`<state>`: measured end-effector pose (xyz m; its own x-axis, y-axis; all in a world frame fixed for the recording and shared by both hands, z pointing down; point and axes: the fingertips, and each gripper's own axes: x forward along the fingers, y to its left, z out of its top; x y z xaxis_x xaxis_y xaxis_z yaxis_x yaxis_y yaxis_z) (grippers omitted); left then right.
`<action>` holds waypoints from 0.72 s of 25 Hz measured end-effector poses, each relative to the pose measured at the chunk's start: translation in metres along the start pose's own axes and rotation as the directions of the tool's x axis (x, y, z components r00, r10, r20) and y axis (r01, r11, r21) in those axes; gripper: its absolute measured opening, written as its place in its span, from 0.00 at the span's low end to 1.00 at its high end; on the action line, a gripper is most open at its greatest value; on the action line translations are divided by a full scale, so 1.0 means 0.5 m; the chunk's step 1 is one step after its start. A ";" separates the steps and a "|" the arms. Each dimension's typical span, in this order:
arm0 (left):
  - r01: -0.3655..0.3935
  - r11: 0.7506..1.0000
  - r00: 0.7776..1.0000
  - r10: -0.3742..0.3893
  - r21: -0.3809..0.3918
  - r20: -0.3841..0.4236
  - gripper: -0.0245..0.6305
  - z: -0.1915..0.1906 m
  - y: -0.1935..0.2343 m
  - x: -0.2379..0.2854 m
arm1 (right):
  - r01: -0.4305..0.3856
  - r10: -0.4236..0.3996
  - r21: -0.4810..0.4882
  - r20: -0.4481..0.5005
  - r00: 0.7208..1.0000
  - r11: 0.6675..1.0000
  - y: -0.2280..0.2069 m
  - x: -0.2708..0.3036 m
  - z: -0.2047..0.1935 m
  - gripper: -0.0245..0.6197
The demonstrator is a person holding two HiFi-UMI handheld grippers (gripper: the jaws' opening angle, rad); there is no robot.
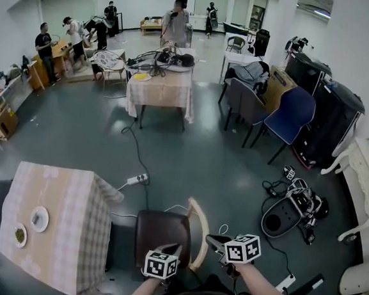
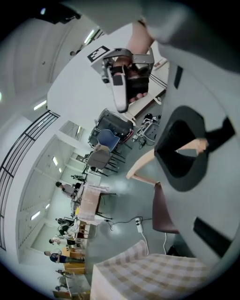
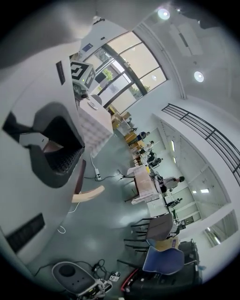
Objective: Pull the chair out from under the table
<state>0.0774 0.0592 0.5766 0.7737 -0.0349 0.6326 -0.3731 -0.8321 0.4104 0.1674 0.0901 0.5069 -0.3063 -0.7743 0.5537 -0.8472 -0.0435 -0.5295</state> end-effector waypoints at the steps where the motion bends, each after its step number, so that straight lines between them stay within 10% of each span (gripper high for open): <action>1: 0.005 1.000 1.000 -0.005 0.006 0.003 0.05 0.011 -0.010 0.002 | -0.018 0.018 -0.007 0.000 1.000 1.000 0.003 0.002 0.000 0.05; 8: 0.035 0.999 0.996 -0.035 0.002 0.077 0.05 0.083 -0.137 -0.006 | -0.126 0.124 -0.093 -0.018 0.992 0.988 0.016 -0.042 -0.009 0.05; 18: -0.072 0.993 0.987 0.058 0.092 0.147 0.05 0.125 -0.257 0.013 | -0.161 0.159 0.023 0.066 0.985 0.987 -0.093 -0.187 -0.012 0.05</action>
<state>0.1623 0.1316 0.4869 0.8178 -0.1643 0.5515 -0.3790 -0.8749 0.3014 0.2326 0.1684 0.4837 -0.4077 -0.8112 0.4193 -0.7767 0.0666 -0.6264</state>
